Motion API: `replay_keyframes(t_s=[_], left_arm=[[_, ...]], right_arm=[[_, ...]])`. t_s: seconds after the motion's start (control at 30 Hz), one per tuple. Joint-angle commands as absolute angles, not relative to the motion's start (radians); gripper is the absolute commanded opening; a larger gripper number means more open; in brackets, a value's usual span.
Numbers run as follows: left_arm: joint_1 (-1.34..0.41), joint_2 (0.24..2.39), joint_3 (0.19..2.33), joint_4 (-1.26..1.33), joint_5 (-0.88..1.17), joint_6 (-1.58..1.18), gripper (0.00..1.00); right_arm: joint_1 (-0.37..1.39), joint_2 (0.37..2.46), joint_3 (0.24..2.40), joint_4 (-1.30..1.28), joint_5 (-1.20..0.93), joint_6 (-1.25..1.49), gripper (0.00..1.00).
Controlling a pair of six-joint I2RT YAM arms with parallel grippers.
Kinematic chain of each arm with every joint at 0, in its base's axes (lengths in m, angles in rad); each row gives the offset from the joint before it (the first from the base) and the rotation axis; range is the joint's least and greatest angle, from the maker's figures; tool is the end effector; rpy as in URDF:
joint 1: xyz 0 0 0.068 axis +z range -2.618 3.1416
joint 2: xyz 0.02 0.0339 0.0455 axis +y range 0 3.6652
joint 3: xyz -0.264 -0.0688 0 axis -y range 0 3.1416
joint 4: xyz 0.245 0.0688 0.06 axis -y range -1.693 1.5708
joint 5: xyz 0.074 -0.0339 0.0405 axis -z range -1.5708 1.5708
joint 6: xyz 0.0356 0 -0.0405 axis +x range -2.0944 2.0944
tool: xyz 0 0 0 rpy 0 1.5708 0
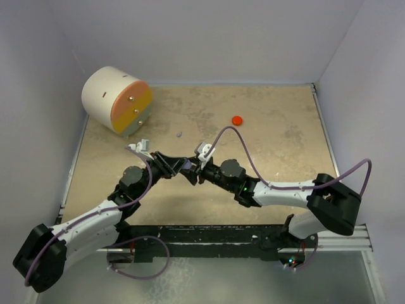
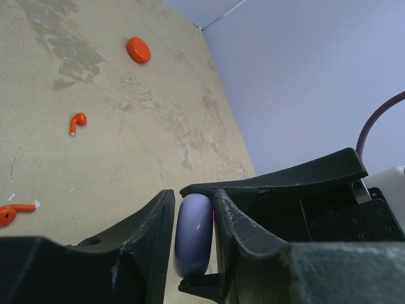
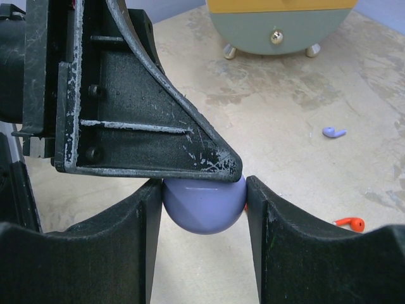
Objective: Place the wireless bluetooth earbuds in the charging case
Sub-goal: Pick up the charging case at the center of the board.
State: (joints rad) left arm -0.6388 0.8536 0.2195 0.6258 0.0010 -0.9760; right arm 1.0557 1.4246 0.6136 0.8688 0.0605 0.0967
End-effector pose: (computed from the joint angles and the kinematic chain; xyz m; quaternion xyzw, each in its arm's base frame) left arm 0.1517 -0.1127 0.2147 -0.1188 0.7000 -0.5090 0.4866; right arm 0.1512 0.2627 0.2447 -0.2970 0.6188 0.3786 0.6209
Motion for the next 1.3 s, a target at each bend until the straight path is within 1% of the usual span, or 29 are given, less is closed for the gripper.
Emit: replay_keyframes(t_s=[0.0,0.07,0.2,0.3,0.33,0.4,0.43,0.47,0.53,0.57,0.63,0.67,0.77,0.9,1.0,1.1,1.27], left_arm=[[-0.633,0.853,0.218,0.65,0.021,-0.948,0.31],[-0.634,0.849,0.219,0.643,0.019,-0.946,0.28],[-0.634,0.846,0.227,0.627,0.015,-0.939,0.12],[-0.634,0.84,0.228,0.621,0.006,-0.936,0.06],[-0.634,0.837,0.229,0.618,0.001,-0.936,0.0],[-0.634,0.831,0.231,0.612,-0.01,-0.934,0.0],[-0.634,0.829,0.233,0.607,-0.018,-0.934,0.0],[-0.634,0.827,0.237,0.599,-0.03,-0.933,0.0],[-0.634,0.824,0.243,0.586,-0.058,-0.935,0.0],[-0.634,0.821,0.244,0.582,-0.072,-0.937,0.0],[-0.633,0.817,0.248,0.579,-0.097,-0.939,0.0],[-0.633,0.818,0.251,0.577,-0.104,-0.939,0.0],[-0.634,0.821,0.26,0.574,-0.123,-0.94,0.0],[-0.631,0.824,0.264,0.586,-0.133,-0.951,0.0],[-0.629,0.826,0.261,0.602,-0.129,-0.959,0.0],[-0.627,0.829,0.257,0.618,-0.127,-0.968,0.0],[-0.626,0.84,0.25,0.643,-0.129,-0.983,0.0]], right_arm=[[1.059,1.433,0.664,0.907,0.064,0.079,0.0],[1.059,1.433,0.666,0.905,0.064,0.079,0.0],[1.059,1.432,0.666,0.905,0.067,0.078,0.0],[1.059,1.431,0.666,0.901,0.072,0.079,0.0],[1.06,1.431,0.666,0.9,0.075,0.081,0.0],[1.06,1.431,0.667,0.896,0.087,0.091,0.0],[1.059,1.432,0.669,0.889,0.092,0.098,0.05],[1.058,1.432,0.671,0.881,0.097,0.102,0.19],[1.058,1.419,0.664,0.879,0.103,0.118,0.57],[1.058,1.405,0.652,0.882,0.11,0.126,0.7],[1.058,1.362,0.614,0.889,0.126,0.147,0.92],[1.058,1.334,0.591,0.889,0.14,0.158,0.99],[1.05,1.22,0.529,0.855,0.186,0.2,1.0],[1.038,1.024,0.44,0.772,0.319,0.284,1.0],[1.012,0.9,0.402,0.716,0.35,0.327,1.0],[1.002,0.855,0.406,0.664,0.357,0.356,1.0],[1.001,0.899,0.441,0.629,0.352,0.393,1.0]])
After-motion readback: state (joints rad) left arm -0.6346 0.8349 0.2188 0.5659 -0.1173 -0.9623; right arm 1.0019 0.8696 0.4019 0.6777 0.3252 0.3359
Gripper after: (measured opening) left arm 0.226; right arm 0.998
